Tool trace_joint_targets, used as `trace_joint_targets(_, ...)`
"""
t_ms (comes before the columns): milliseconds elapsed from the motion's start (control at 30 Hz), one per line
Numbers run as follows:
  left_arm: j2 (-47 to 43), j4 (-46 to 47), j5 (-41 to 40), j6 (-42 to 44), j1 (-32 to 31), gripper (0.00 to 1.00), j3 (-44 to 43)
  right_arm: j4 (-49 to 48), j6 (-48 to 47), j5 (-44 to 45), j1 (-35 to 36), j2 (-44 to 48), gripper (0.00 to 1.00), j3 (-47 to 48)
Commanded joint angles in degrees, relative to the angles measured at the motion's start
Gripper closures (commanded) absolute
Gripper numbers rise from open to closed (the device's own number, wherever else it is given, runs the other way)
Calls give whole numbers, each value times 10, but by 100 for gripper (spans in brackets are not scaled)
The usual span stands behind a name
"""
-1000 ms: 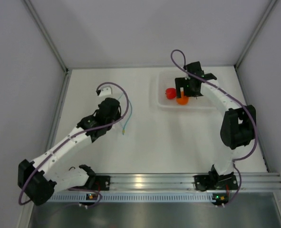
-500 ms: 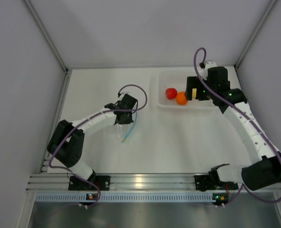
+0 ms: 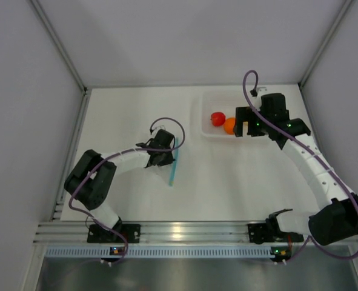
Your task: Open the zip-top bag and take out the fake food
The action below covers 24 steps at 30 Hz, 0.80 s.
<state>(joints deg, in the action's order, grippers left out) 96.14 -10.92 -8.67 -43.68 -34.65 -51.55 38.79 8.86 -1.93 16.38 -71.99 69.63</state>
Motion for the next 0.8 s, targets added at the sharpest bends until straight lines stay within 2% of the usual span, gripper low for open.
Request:
trace_joint_targets(0, -45, 20, -49, -19, -1, 100, 34, -28, 2, -7, 2, 23, 3, 0)
trace_joint_targets(133, -93, 20, -36, 13, 14, 99, 46, -29, 3, -10, 5, 29, 3, -3)
trace_joint_targets(467, -177, 20, -24, 39, 43, 43, 69, -30, 1, -9, 8, 34, 2, -9)
trace_joint_targets(567, -205, 20, -21, 40, 49, 43, 80, -30, 0, -6, 8, 35, 2, -8)
trace_joint_targets(633, -226, 20, -43, 34, 55, 54, 101, -30, 0, -7, 8, 34, 2, -9)
trace_joint_targets(767, -306, 24, -60, 15, 57, 66, 139, -31, -2, -9, 9, 33, 2, -10)
